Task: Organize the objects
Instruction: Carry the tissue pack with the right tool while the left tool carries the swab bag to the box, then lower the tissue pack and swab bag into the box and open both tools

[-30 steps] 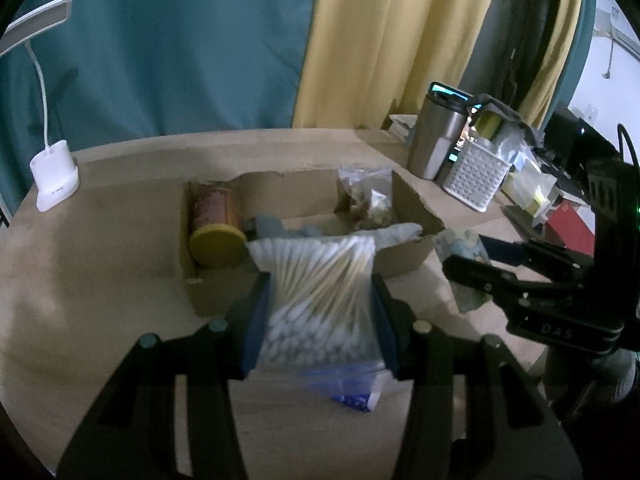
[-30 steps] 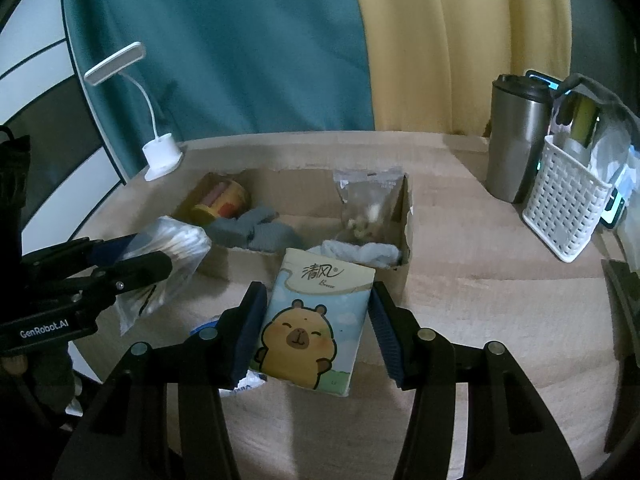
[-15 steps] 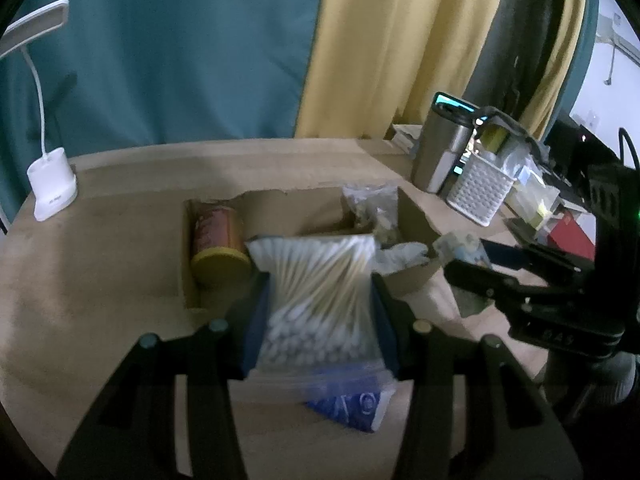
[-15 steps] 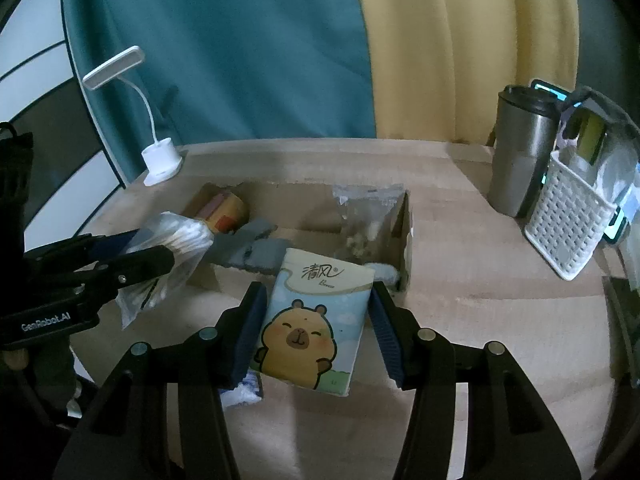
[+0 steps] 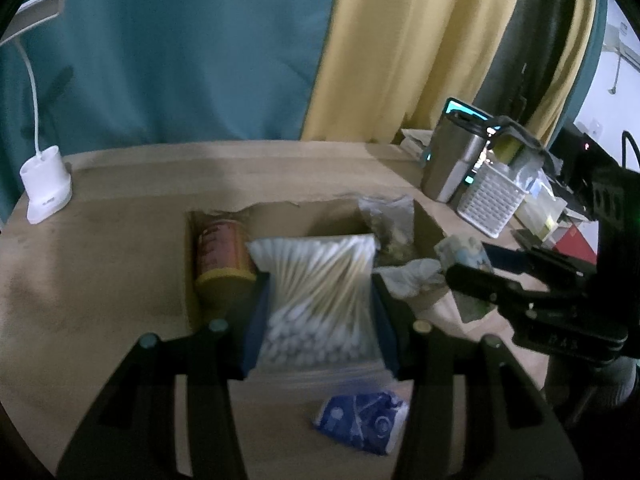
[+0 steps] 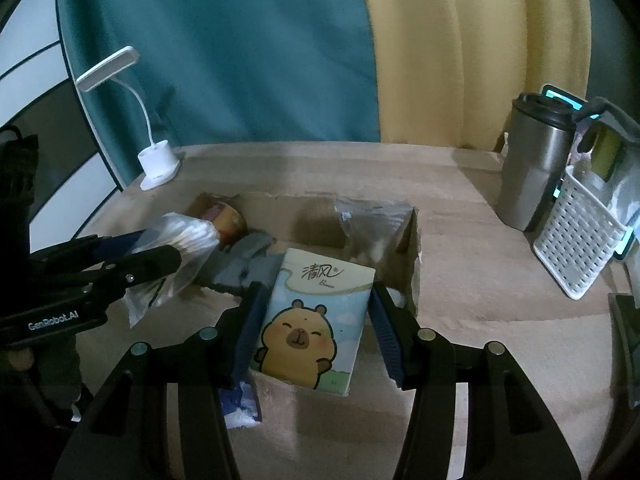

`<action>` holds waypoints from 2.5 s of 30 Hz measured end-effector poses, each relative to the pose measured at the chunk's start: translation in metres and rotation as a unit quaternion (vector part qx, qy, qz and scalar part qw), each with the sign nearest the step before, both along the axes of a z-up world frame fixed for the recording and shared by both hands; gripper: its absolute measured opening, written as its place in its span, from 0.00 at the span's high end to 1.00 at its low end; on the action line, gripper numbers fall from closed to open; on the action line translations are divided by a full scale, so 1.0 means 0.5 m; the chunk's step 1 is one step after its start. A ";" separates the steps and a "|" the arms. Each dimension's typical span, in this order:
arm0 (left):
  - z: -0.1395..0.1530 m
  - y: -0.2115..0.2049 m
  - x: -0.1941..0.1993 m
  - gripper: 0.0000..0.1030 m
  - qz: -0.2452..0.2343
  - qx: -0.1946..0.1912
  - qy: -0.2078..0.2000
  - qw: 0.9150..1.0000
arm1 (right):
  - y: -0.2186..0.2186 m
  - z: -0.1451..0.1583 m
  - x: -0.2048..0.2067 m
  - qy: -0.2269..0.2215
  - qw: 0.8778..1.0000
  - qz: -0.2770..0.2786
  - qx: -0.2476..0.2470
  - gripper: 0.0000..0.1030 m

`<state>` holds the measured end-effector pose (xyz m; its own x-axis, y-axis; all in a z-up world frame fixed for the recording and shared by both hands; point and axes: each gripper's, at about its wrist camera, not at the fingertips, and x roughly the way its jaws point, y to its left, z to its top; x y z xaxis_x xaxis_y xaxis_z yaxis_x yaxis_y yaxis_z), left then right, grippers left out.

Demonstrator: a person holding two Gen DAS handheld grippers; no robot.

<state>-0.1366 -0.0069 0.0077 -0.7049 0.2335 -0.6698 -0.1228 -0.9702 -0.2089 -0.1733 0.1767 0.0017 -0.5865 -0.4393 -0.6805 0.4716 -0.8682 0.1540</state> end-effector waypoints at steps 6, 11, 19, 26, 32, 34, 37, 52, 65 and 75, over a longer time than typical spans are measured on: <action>-0.005 -0.006 -0.023 0.53 0.000 0.004 -0.003 1.000 | -0.014 -0.001 -0.024 -0.002 1.000 0.005 0.003 0.46; -0.008 -0.009 -0.039 0.53 0.001 0.007 -0.005 1.000 | -0.021 -0.002 -0.041 -0.003 1.000 0.008 0.005 0.46; -0.012 -0.009 -0.062 0.53 -0.001 0.009 -0.007 1.000 | -0.032 -0.010 -0.065 -0.008 1.000 0.013 0.004 0.46; -0.016 -0.014 -0.079 0.53 0.000 0.009 -0.009 1.000 | -0.043 -0.009 -0.086 -0.009 1.000 0.016 0.003 0.46; -0.022 -0.017 -0.094 0.53 0.005 0.011 -0.013 1.000 | -0.051 -0.013 -0.103 -0.011 1.000 0.021 0.002 0.46; -0.024 -0.017 -0.099 0.53 0.005 0.012 -0.014 1.000 | -0.054 -0.014 -0.109 -0.013 1.000 0.022 0.003 0.46; -0.028 -0.015 -0.108 0.53 0.004 0.014 -0.017 1.000 | -0.059 -0.016 -0.118 -0.016 1.000 0.023 0.003 0.46; -0.053 -0.022 -0.140 0.53 0.007 0.023 -0.033 0.999 | -0.093 -0.044 -0.163 -0.034 0.999 0.033 0.002 0.46; -0.074 -0.022 -0.158 0.53 0.016 0.029 -0.042 0.999 | -0.109 -0.086 -0.190 -0.060 0.997 0.041 0.003 0.46; -0.075 -0.023 -0.160 0.53 0.017 0.030 -0.044 0.998 | -0.117 -0.099 -0.198 -0.067 0.997 0.045 -0.003 0.35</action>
<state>-0.2164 -0.0182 -0.0295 -0.6523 0.2514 -0.7151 -0.0683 -0.9590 -0.2749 -0.2723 0.1181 -0.0477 -0.4496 -0.4893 -0.7472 0.5219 -0.8228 0.2248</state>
